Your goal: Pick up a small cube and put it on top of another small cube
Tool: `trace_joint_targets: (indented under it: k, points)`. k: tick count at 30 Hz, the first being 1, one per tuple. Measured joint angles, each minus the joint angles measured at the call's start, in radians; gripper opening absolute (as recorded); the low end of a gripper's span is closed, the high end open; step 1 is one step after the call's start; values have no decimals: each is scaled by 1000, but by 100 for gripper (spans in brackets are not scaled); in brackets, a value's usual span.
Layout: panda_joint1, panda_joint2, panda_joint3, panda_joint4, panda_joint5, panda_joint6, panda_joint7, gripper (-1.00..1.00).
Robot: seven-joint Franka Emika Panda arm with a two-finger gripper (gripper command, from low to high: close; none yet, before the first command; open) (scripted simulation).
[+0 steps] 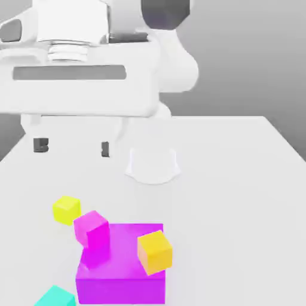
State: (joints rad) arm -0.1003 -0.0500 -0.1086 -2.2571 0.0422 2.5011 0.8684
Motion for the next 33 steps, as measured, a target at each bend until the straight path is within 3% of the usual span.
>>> trace_joint_targets:
  k: [11,15,16,23,28,33]
  points:
    - [-74,401,-29,23,58,105,11,0]
    - [-98,546,-9,49,88,199,-5,0]
    - [-106,579,0,56,93,224,-8,-100]
    - [-108,586,2,57,95,230,-10,-100]
    - [-82,430,-18,16,51,116,0,-100]
    - [-27,247,34,-82,-25,36,-121,-100]
